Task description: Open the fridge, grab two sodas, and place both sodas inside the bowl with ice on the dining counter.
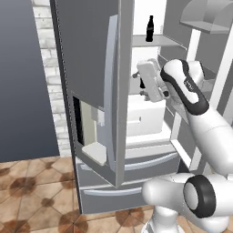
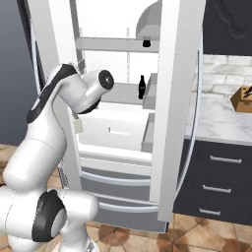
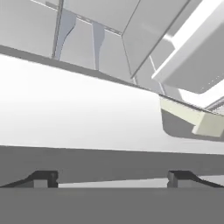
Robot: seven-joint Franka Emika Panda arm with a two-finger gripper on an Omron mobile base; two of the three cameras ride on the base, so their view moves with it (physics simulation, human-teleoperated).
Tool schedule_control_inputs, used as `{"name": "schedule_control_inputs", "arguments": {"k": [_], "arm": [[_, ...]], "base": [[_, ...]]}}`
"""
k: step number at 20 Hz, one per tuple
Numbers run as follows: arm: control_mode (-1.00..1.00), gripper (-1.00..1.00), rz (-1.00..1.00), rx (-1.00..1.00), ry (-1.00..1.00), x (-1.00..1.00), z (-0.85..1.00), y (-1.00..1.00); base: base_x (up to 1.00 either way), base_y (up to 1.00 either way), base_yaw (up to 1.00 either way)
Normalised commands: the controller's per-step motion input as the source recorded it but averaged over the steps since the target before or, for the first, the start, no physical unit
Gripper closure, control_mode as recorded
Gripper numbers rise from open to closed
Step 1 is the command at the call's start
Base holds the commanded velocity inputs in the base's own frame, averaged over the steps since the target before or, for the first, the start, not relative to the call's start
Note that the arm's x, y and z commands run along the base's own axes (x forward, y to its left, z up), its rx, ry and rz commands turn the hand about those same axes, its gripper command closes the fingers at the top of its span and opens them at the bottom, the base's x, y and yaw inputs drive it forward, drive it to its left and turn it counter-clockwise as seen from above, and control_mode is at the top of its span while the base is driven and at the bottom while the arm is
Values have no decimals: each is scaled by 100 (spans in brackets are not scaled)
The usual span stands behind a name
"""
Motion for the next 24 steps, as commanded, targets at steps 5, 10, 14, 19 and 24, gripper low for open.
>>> {"name": "schedule_control_inputs", "arguments": {"k": [5, 10, 14, 19, 24], "arm": [[-100, -100, 7, 10, 3, 49, -3, -2], [-100, -100, 6, 3, 1, 5, -14, 33], [-100, -100, 6, 0, 1, 0, -19, 49], [-100, -100, 5, 0, 1, -12, -5, 60], [-100, -100, 6, 0, 0, -32, -1, 64]], "base": [[0, 0, 0], [0, 0, 0], [0, 0, 0], [0, 0, 0], [0, 0, 0]]}}
